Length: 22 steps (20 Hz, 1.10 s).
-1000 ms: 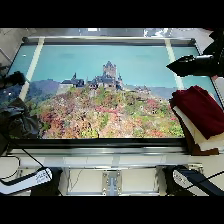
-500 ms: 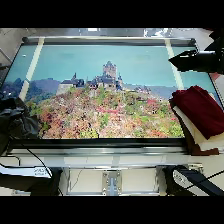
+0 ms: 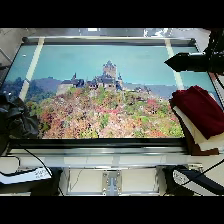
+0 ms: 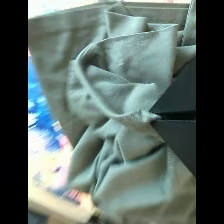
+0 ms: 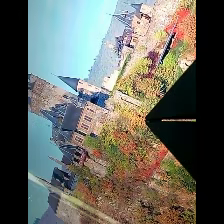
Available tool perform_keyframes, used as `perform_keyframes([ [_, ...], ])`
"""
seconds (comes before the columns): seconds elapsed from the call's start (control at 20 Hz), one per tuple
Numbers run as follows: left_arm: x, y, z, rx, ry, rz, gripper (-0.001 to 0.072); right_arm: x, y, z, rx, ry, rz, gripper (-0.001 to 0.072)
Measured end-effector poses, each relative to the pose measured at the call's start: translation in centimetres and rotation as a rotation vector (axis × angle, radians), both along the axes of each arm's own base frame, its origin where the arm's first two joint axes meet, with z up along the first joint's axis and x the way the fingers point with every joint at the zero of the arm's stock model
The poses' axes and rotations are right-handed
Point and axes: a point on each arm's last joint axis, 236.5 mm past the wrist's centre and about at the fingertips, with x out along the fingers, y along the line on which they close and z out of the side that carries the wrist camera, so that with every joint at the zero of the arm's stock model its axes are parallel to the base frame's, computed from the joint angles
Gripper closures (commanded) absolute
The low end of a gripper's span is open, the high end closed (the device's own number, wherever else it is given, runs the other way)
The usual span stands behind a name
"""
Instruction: Fold the shirts.
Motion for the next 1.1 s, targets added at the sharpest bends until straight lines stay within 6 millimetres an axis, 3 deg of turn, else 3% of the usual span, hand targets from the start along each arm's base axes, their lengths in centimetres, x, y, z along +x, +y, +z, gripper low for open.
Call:
perform_keyframes([
  [0.15, 0.6, -2.6, 5.0, -0.034, -0.168, -0.005, 0.0700, 0.2, 0.0, -0.3, 0.015, 0.018, -0.011, 0.0697],
  [0.25, 3.0, -7.3, 8.4, -0.159, -0.358, -0.055, 0.0700, 0.2, 0.0, -0.4, 0.020, 0.025, -0.016, 0.0698],
  [0.35, 6.2, -14.9, 12.1, -0.333, -0.536, -0.198, 0.0700, 0.1, 0.0, -0.6, 0.028, 0.038, -0.020, 0.0698],
  [0.5, 9.0, -30.2, 17.2, -0.616, -0.687, -0.520, 0.0699, -0.5, 0.3, -1.2, 0.030, 0.078, -0.008, 0.0698],
  [0.6, 8.3, -40.4, 18.8, -0.780, -0.689, -0.723, 0.0698, -1.1, 0.4, -1.6, 0.026, 0.107, 0.007, 0.0698],
  [0.7, 6.4, -49.5, 18.6, -0.911, -0.633, -0.890, 0.0662, -1.6, 0.6, -1.9, 0.023, 0.129, 0.018, 0.0697],
  [0.75, 5.3, -53.3, 18.3, -0.962, -0.606, -0.952, 0.0391, -1.9, 0.6, -2.1, 0.021, 0.140, 0.025, 0.0697],
  [0.8, 4.6, -56.5, 17.8, -1.000, -0.591, -0.999, 0.0067, -2.0, 0.6, -2.2, 0.018, 0.147, 0.029, 0.0697],
  [0.85, 4.2, -58.9, 17.5, -1.024, -0.590, -1.023, 0.0005, -2.2, 0.6, -2.1, 0.015, 0.149, 0.031, 0.0696],
  [0.95, 4.6, -60.5, 18.0, -1.034, -0.639, -1.023, 0.0005, -2.5, 0.2, -2.0, -0.008, 0.148, 0.026, 0.0668],
  [1.0, 5.3, -60.0, 18.5, -1.018, -0.672, -1.010, 0.0005, -2.7, -0.2, -2.0, -0.030, 0.147, 0.020, 0.0621],
  [1.1, 7.3, -56.4, 19.0, -0.910, -0.726, -0.977, 0.0014, -3.0, -1.1, -2.3, -0.077, 0.155, 0.006, 0.0473],
])
